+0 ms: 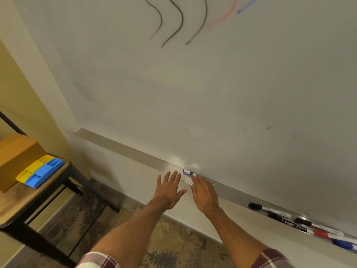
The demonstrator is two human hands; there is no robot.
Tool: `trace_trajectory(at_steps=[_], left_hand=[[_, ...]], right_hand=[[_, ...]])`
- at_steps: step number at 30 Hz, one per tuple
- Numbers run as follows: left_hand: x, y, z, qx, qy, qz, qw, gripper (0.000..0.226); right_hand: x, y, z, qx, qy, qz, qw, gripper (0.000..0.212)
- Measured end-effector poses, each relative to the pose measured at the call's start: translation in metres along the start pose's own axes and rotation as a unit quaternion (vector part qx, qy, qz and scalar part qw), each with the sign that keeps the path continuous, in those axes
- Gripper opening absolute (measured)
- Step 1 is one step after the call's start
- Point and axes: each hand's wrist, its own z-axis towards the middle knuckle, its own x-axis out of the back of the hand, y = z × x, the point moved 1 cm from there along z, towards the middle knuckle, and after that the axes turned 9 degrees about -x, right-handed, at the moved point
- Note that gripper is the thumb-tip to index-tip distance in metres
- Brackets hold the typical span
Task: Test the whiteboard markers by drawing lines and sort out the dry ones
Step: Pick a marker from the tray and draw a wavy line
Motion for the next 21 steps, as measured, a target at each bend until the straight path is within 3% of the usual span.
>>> trace_trajectory(at_steps=[3, 11, 18, 21], left_hand=[[0.003, -0.003, 0.016, -0.002, -0.012, 0.002, 1.0, 0.071], [-0.003, -0.014, 0.04, -0.012, -0.012, -0.007, 1.0, 0.072], [-0.005, -0.023, 0.047, -0.017, -0.007, -0.035, 0.999, 0.072], [-0.001, -0.032, 0.048, -0.034, -0.007, -0.025, 0.999, 0.071]], right_hand=[[-0.011, 0.004, 0.016, -0.005, 0.018, 0.002, 1.0, 0.044], [-0.02, 0.004, 0.042, -0.007, 0.047, 0.004, 0.999, 0.062], [-0.033, 0.004, 0.055, -0.05, -0.025, -0.02, 0.998, 0.061], [-0.033, -0.001, 0.057, -0.059, -0.02, -0.016, 0.998, 0.061]])
